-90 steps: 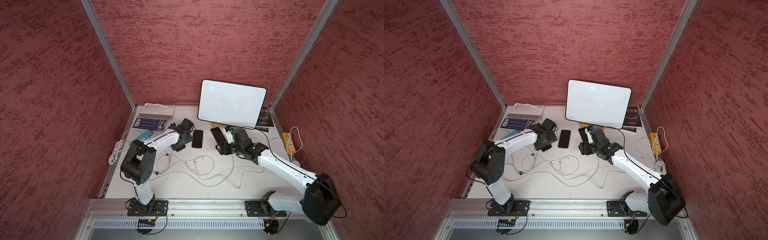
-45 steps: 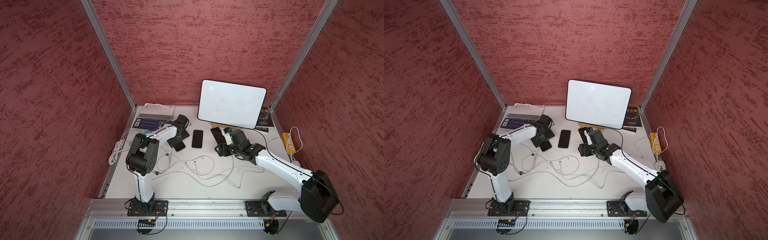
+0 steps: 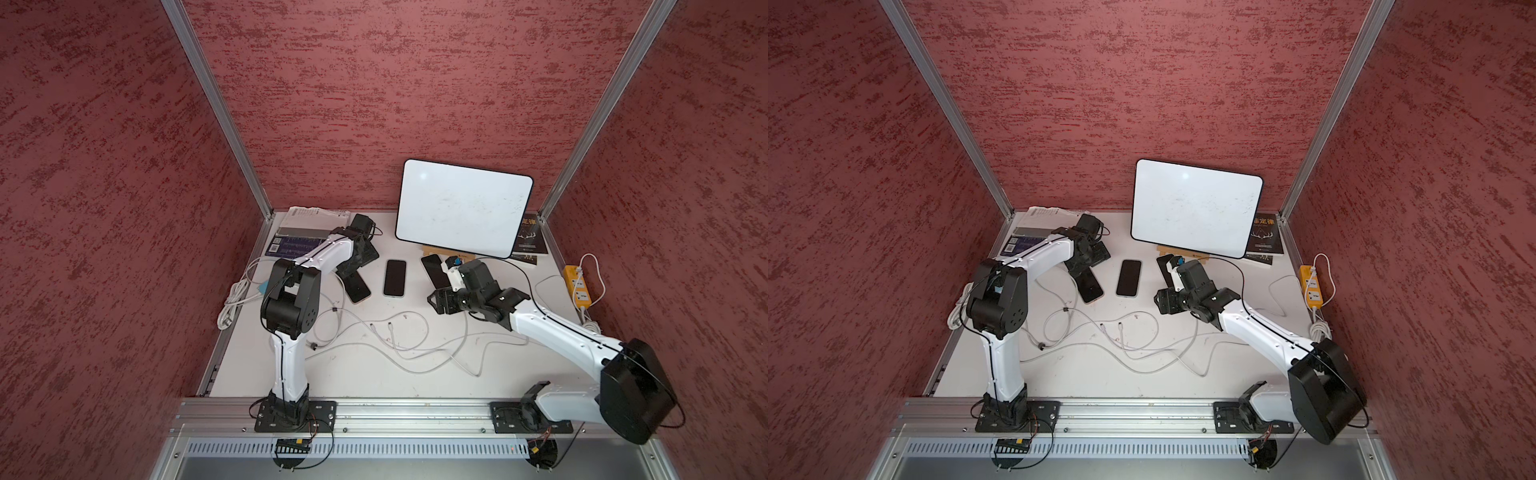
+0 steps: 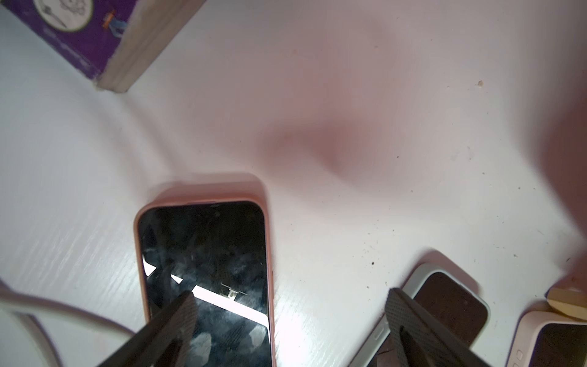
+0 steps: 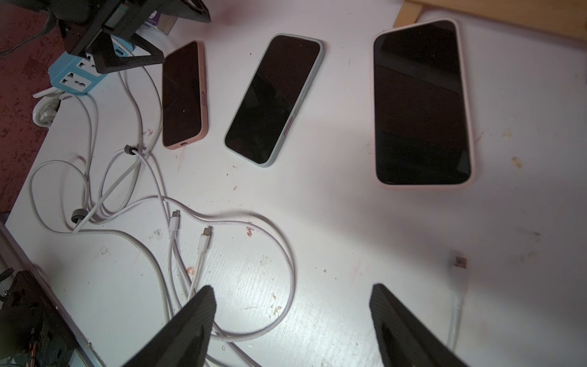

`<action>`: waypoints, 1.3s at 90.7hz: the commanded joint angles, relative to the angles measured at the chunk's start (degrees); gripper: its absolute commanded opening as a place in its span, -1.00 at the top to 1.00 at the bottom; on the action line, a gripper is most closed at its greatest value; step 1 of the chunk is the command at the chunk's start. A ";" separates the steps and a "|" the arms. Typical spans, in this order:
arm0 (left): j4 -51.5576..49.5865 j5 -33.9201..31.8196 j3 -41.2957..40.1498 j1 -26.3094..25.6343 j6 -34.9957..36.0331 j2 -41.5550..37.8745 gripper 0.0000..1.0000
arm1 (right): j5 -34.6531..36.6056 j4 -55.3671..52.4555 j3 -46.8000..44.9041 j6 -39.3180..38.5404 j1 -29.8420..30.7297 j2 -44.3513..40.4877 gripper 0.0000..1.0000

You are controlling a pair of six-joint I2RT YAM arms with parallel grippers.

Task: Plug the charging cable into the phone
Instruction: Adjust the charging cable at the center of the board, then pick up the phone at the center of the board.

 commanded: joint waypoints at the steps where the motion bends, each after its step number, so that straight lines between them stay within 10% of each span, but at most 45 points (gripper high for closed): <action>1: -3.10 0.50 1.11 2.14 1.22 2.42 -0.92 | -0.61 1.17 -0.66 -0.01 0.65 -0.10 -0.60; 40: 2.39 0.98 -11.80 3.31 -1.96 -5.18 -0.96 | -0.86 1.90 -0.84 0.15 0.64 0.11 -0.69; 90: -4.51 -0.38 -7.83 -0.65 -4.60 2.25 -0.93 | -1.48 1.74 -0.87 0.26 0.65 1.19 -0.74; 118: -7.51 -0.49 -8.46 -2.42 -7.07 5.20 -0.59 | -2.24 1.95 -0.80 0.40 0.65 1.51 -0.73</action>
